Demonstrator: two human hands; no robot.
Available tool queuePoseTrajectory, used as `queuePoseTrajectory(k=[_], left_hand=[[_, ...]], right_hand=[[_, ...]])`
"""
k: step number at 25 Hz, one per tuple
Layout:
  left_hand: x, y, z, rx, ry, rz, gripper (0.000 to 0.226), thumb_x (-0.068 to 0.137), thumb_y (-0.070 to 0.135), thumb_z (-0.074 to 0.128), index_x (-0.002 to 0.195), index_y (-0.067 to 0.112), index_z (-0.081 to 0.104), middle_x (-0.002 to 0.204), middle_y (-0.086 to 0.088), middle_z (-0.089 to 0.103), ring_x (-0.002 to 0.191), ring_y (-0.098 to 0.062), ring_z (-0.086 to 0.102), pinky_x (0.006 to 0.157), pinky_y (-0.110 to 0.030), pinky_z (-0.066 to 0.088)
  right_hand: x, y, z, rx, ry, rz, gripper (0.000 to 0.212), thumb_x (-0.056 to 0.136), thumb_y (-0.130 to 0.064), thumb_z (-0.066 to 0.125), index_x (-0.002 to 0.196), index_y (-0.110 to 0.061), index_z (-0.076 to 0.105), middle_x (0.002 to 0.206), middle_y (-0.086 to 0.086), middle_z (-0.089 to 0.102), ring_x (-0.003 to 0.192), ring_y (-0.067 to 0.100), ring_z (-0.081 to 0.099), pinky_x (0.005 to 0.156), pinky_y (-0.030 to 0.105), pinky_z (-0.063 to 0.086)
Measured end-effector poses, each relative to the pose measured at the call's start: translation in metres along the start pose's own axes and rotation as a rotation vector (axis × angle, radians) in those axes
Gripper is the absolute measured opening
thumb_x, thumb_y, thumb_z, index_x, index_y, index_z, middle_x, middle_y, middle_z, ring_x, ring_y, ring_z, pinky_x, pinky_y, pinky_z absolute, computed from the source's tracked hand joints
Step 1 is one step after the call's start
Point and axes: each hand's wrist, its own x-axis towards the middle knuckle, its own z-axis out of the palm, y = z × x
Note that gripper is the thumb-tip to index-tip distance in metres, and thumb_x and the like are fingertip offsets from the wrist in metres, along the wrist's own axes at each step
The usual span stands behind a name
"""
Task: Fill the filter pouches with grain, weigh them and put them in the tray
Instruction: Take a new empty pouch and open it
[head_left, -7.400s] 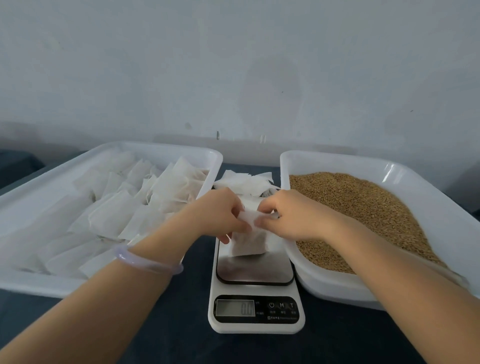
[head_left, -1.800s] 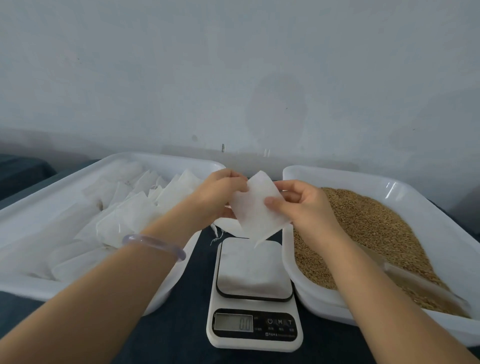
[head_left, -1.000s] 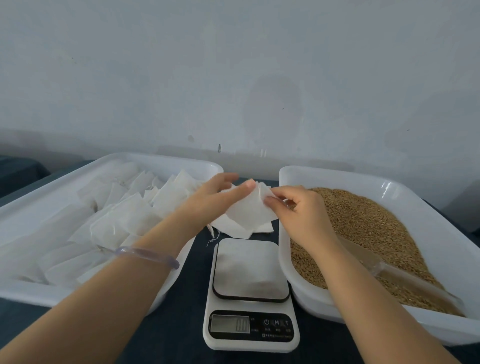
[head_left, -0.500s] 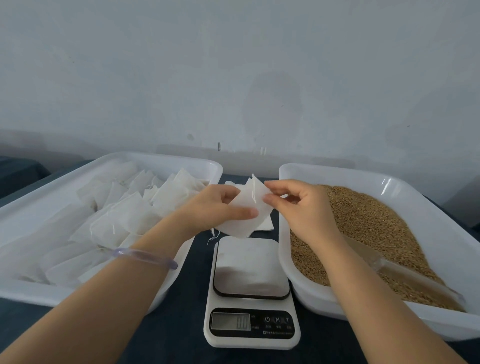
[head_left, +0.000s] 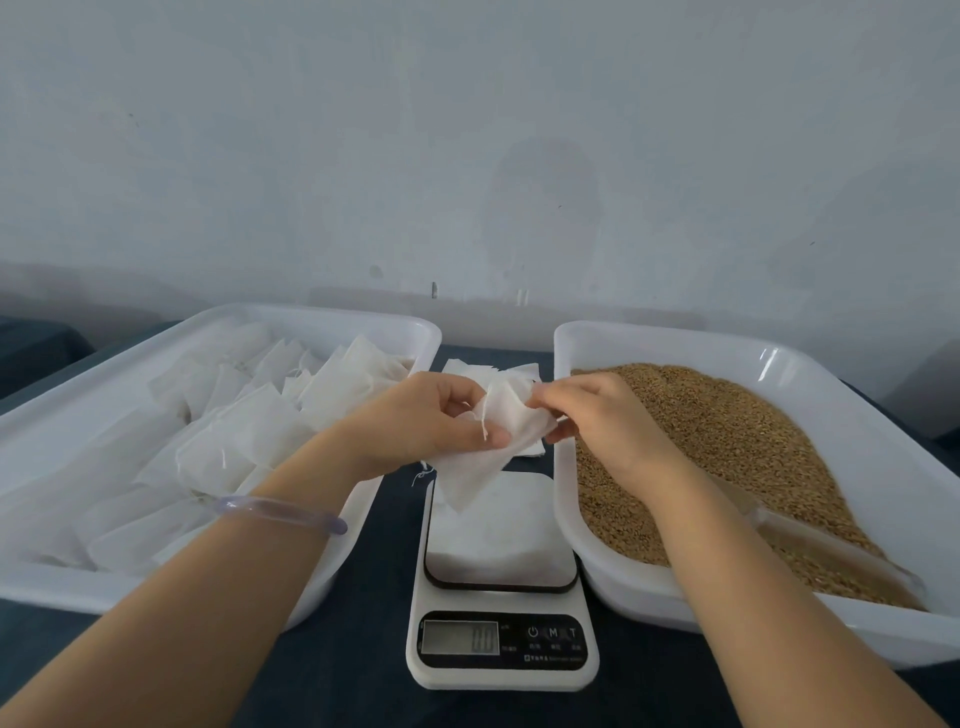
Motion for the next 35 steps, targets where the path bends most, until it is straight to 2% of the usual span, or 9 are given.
queuePoseTrajectory(k=[5,9,13,17,22,26,29,33,35], left_hand=[[0.002,0.001,-0.005,-0.077,0.129,0.027,0.022,0.075,0.017,0.079,0.091,0.02,0.064,0.074,0.003,0.066,0.067,-0.012,0.061,0.064,-0.024,0.047],[0.001,0.0,-0.003,0.226,0.46,0.335,0.059,0.063,0.046,0.08,0.113,0.029,0.053,0.11,0.025,0.053,0.102,0.01,0.049,0.088,-0.005,0.036],[-0.001,0.002,0.01,0.504,0.193,0.243,0.104,0.054,0.051,0.084,0.141,0.029,0.031,0.116,0.029,0.04,0.11,0.01,0.035,0.085,-0.001,0.027],[0.006,-0.003,0.01,0.378,0.099,0.08,0.056,0.079,0.018,0.07,0.129,0.026,0.046,0.107,0.012,0.061,0.088,0.0,0.061,0.066,-0.005,0.043],[-0.003,0.007,0.008,0.046,-0.044,0.013,0.047,0.075,0.003,0.066,0.118,0.018,0.055,0.093,-0.002,0.063,0.078,-0.02,0.068,0.062,-0.019,0.052],[-0.01,0.01,0.006,-0.05,-0.244,0.015,0.031,0.062,0.004,0.063,0.084,0.024,0.066,0.077,-0.004,0.061,0.073,-0.021,0.062,0.077,-0.04,0.054],[-0.01,0.01,0.002,-0.021,-0.353,-0.032,0.022,0.062,0.002,0.063,0.08,0.015,0.06,0.076,-0.005,0.061,0.072,-0.025,0.06,0.073,-0.039,0.053],[-0.01,0.01,-0.002,-0.117,-0.38,-0.035,0.02,0.063,-0.001,0.057,0.08,0.009,0.059,0.069,-0.002,0.061,0.062,-0.019,0.061,0.064,-0.031,0.053],[-0.011,0.01,-0.003,-0.11,-0.397,-0.023,0.022,0.061,-0.002,0.057,0.075,0.014,0.063,0.066,0.0,0.06,0.06,-0.016,0.058,0.061,-0.028,0.051]], right_hand=[[-0.003,-0.001,-0.005,0.15,-0.115,0.056,0.021,0.07,-0.01,0.058,0.064,-0.021,0.075,0.066,0.001,0.067,0.062,0.008,0.059,0.055,0.024,0.042],[-0.004,-0.001,-0.004,0.0,0.005,-0.011,0.043,0.077,0.006,0.047,0.088,-0.023,0.076,0.068,-0.012,0.07,0.06,-0.003,0.059,0.057,0.016,0.044],[-0.01,-0.002,0.005,-0.173,-0.022,-0.213,0.024,0.08,0.001,0.066,0.091,-0.019,0.076,0.069,-0.015,0.068,0.054,-0.007,0.054,0.056,0.005,0.037],[-0.01,0.002,0.008,-0.396,0.127,-0.431,0.009,0.073,-0.014,0.08,0.07,-0.013,0.071,0.077,-0.004,0.052,0.065,0.002,0.045,0.062,0.01,0.032],[-0.011,0.002,0.007,-0.415,0.055,-0.45,0.005,0.075,-0.018,0.077,0.077,-0.014,0.074,0.067,-0.015,0.058,0.075,0.006,0.047,0.066,0.013,0.033],[-0.012,0.003,0.004,-0.334,-0.056,-0.321,0.047,0.078,-0.024,0.075,0.119,-0.041,0.059,0.065,-0.02,0.06,0.074,-0.001,0.051,0.07,0.009,0.034],[-0.013,0.003,0.002,-0.268,-0.139,-0.252,0.06,0.077,-0.024,0.075,0.128,-0.042,0.047,0.069,-0.022,0.068,0.076,-0.006,0.056,0.072,0.007,0.033],[-0.013,-0.002,0.001,-0.136,-0.102,-0.255,0.019,0.077,-0.026,0.07,0.091,-0.019,0.061,0.069,-0.007,0.07,0.067,0.008,0.057,0.065,0.018,0.04],[-0.014,-0.005,-0.001,-0.057,-0.182,-0.254,0.006,0.079,-0.026,0.062,0.077,-0.022,0.067,0.068,-0.007,0.067,0.067,0.008,0.058,0.065,0.019,0.043]])
